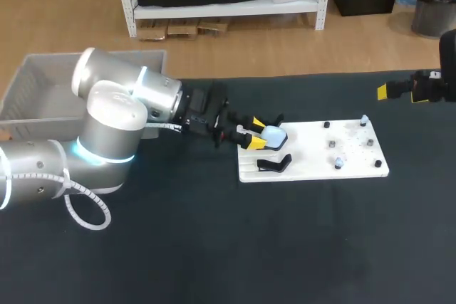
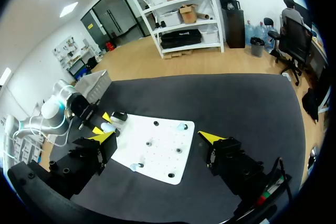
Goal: Pick up each earbud case from the left stands, insert the matching earbuds, close the lid, and place the case in the box.
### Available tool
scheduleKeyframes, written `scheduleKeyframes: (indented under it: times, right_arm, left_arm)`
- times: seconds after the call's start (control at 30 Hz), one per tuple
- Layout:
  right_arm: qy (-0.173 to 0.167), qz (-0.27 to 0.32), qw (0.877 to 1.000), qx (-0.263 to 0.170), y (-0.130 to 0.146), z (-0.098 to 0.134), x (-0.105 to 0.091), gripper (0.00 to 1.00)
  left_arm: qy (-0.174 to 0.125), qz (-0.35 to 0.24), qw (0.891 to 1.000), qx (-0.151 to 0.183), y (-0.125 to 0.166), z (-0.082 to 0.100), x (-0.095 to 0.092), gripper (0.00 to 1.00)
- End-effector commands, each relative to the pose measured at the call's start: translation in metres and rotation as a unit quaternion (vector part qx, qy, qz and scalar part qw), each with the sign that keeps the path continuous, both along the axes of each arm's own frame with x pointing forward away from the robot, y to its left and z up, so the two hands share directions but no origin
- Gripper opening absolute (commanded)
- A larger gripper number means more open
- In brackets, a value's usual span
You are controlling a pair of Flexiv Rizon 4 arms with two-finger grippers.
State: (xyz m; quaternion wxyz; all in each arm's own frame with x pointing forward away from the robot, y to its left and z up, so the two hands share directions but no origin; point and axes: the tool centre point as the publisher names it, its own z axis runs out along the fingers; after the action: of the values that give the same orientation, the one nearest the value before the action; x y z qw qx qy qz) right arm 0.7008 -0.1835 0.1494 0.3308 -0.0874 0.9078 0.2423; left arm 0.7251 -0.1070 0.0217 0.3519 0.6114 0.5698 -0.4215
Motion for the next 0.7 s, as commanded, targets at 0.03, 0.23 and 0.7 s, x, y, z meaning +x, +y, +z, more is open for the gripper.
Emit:
scheduleKeyframes:
  times: [0.03,0.23,0.7]
  right_arm:
    - [0.0,0.001,1.0,0.001,-0.0007,-0.0002,0.0002,1.0]
    - [0.0,0.001,1.0,0.001,-0.0007,-0.0002,0.0002,1.0]
    - [0.0,0.001,1.0,0.001,-0.0007,-0.0002,0.0002,1.0]
  left_arm:
    - [0.0,-0.007,1.0,0.001,-0.0041,-0.004,0.0056,0.42]
    - [0.0,-0.009,1.0,0.004,-0.0077,-0.0059,0.006,0.42]
    - [-0.002,-0.009,1.0,0.003,-0.0115,-0.006,0.0061,0.41]
